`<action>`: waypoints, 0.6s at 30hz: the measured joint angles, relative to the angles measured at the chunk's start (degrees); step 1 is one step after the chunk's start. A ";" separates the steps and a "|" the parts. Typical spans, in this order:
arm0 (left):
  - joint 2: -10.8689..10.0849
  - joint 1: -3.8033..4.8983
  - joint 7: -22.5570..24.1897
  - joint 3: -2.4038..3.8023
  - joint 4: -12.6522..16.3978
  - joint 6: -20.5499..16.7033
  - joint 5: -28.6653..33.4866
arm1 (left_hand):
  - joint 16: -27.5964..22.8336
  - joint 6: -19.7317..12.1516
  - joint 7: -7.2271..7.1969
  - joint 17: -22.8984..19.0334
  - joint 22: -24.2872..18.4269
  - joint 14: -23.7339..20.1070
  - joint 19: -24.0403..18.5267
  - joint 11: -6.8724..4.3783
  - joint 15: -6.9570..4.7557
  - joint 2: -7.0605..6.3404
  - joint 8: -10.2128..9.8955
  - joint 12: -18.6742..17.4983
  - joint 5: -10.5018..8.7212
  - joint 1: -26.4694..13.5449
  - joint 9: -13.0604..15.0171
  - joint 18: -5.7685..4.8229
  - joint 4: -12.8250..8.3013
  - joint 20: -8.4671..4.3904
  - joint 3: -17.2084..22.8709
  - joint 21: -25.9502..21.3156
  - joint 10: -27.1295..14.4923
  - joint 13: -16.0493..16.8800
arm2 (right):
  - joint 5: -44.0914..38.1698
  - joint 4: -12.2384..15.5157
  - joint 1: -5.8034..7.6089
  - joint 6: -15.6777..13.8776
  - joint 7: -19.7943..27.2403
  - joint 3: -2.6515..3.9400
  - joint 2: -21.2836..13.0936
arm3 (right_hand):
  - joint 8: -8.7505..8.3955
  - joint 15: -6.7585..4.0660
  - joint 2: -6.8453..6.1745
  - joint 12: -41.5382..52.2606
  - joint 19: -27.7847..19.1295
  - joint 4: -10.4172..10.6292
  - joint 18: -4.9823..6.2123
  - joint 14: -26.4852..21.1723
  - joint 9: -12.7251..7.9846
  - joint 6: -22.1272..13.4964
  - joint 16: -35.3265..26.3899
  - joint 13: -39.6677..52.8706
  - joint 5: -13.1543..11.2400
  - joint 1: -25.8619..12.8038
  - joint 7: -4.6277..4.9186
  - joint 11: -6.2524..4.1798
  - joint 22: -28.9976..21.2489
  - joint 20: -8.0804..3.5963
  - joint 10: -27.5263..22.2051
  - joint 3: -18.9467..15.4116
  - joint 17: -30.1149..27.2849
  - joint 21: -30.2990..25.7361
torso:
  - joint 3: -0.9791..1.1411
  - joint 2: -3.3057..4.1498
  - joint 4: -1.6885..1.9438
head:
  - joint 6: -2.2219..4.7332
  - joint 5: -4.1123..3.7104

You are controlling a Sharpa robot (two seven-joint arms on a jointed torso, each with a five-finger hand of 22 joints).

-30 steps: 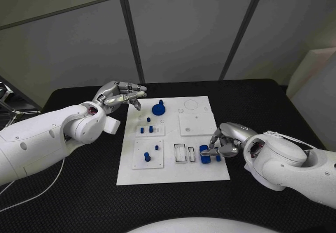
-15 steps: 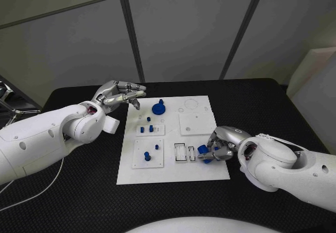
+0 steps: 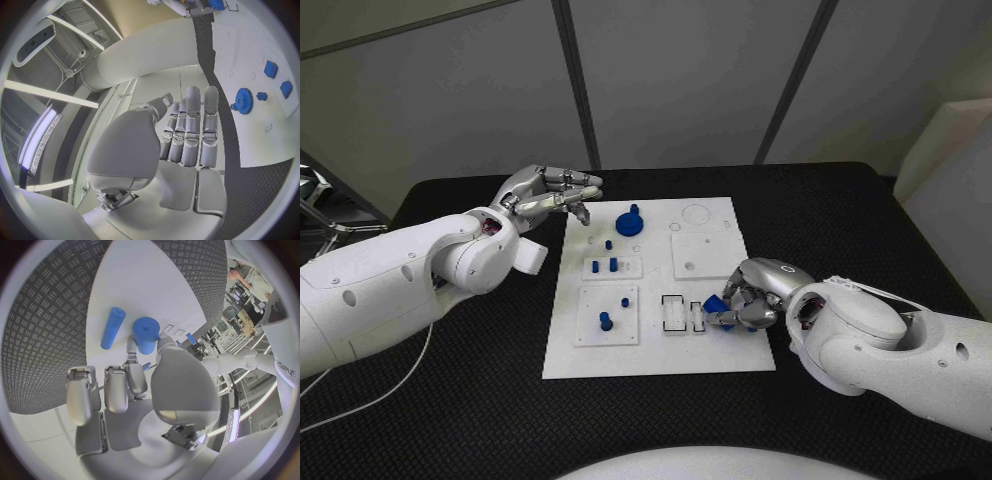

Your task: Assemble the parts on the task board

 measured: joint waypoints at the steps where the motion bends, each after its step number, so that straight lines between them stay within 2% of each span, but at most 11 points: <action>1: -0.03 -0.02 0.00 0.00 0.01 0.00 0.00 | 0.00 0.00 0.00 0.00 0.00 0.00 0.00 0.00 0.00 0.00 0.00 0.00 0.00 0.00 0.00 0.00 0.00 0.00 0.00 0.00 0.00 0.00 | 0.00 0.19 -0.06 -0.28 -0.02 -0.04 -0.13 | 0.01 0.00 0.19 0.00 0.00 0.00 0.00 0.00 0.00 0.01 0.00 0.00 0.24 0.19 -0.01 0.00 0.00 0.00 0.00 0.00 0.00 0.00 | 0.00 0.00 -0.02 | 0.00 0.05; 5: -0.15 -0.09 -0.01 0.00 0.03 0.00 0.00 | 0.00 0.00 0.00 0.00 0.00 0.00 0.00 0.00 0.00 0.00 0.00 0.00 0.00 0.00 0.00 0.00 0.00 0.00 0.00 0.00 0.00 0.00 | 0.35 1.47 -0.28 -2.16 -0.01 -0.21 -0.85 | 0.24 0.00 0.37 0.00 0.21 -0.01 0.00 0.00 -0.01 0.01 0.00 0.00 1.10 0.37 -0.01 0.00 0.00 -0.21 0.00 0.00 0.00 0.00 | 0.03 -0.01 -0.11 | 0.05 0.19; 10: -0.17 -0.18 -0.02 0.00 0.07 0.01 0.00 | 0.00 0.00 0.00 0.00 0.00 0.00 0.00 0.00 0.00 0.00 0.00 0.00 0.00 0.00 -0.01 0.00 0.00 0.00 0.00 0.00 0.00 0.00 | 1.18 3.62 -0.27 -6.38 0.96 -0.14 -1.06 | 0.25 0.00 0.38 0.00 0.22 0.15 0.01 0.00 -0.01 0.01 0.00 -0.01 1.43 0.38 -0.01 0.01 0.00 -0.22 0.00 -0.17 0.00 0.00 | -0.01 -0.04 -0.12 | 0.13 0.14; 15: -0.12 -0.20 -0.03 0.00 0.08 0.02 0.00 | 0.00 0.00 0.00 0.00 0.01 0.00 0.00 0.00 0.00 0.00 0.00 0.00 0.00 0.00 -0.01 0.00 0.00 0.00 0.00 0.00 0.00 -0.01 | 1.98 4.30 -0.24 -9.29 1.86 -0.13 -0.27 | 0.25 0.00 0.46 0.00 0.22 0.33 0.01 0.00 -0.01 0.01 0.00 -0.01 1.75 0.45 -0.01 0.01 0.00 -0.22 0.00 -0.36 0.00 0.00 | -0.06 -0.04 -0.02 | 0.14 0.08; 18: -0.11 -0.21 -0.03 0.00 0.08 0.03 0.00 | 0.00 0.00 0.00 0.01 0.01 0.00 0.00 0.00 0.00 0.00 0.00 0.00 0.00 0.00 -0.01 0.00 0.00 0.00 0.00 0.00 0.00 -0.01 | 2.38 4.29 -0.23 -9.69 2.04 -0.12 0.62 | 0.25 0.00 0.77 0.00 0.22 0.72 0.01 0.00 -0.01 0.01 0.00 -0.15 1.75 0.12 -0.01 0.01 0.00 -0.22 0.00 -0.75 -0.01 0.00 | -0.07 -0.04 -0.01 | 0.15 0.13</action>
